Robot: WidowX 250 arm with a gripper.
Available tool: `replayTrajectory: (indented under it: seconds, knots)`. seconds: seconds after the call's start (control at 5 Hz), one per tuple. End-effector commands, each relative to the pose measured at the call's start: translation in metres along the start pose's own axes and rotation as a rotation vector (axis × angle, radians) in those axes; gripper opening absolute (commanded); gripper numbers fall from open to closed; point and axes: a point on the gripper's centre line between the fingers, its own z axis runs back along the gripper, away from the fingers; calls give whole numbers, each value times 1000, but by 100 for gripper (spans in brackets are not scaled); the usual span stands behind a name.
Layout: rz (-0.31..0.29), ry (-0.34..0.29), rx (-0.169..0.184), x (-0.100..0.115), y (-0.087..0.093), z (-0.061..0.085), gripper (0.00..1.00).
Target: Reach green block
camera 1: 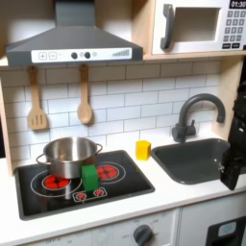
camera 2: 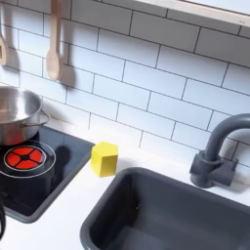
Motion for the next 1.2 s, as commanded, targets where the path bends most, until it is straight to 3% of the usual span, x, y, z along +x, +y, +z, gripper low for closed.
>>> replayTrajectory:
  seconds: [0.0,0.2,0.4,1.0]
  knots:
    - [2,1,0,0,0,0,100]
    - [4,4,-5,15,5,0,100]
    - [-16,25,15,28,16,-2,100]
    - [-19,5,23,74,62,-6,100]
